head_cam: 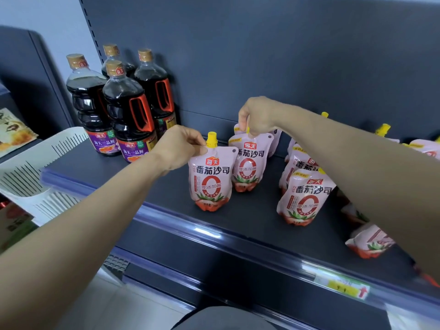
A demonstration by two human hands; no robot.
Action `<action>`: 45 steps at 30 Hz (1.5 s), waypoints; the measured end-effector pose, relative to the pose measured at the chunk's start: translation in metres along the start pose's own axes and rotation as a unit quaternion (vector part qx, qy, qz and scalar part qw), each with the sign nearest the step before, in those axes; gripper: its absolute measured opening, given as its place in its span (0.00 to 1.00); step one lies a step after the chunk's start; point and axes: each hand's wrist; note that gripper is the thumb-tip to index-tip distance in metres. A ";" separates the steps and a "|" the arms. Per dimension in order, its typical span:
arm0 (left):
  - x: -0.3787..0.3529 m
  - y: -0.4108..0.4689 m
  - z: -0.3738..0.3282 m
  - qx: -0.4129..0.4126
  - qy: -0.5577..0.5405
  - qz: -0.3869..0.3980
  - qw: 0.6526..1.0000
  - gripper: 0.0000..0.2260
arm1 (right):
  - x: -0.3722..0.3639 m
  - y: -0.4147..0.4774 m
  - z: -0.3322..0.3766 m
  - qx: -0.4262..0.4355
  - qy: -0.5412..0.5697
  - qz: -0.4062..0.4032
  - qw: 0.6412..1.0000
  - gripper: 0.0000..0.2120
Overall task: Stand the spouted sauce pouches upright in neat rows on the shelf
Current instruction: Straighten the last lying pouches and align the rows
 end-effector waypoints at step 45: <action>-0.061 -0.017 -0.116 -0.153 0.165 -0.015 0.974 0.10 | -0.008 -0.094 -0.085 -0.068 0.088 -0.139 0.984 0.10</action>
Point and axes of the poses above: each hand's wrist, its own y-axis towards the middle knuckle, its own x-axis out of the back of the hand, z = x × y, and after that the axes turned 11 degrees about z, right-handed
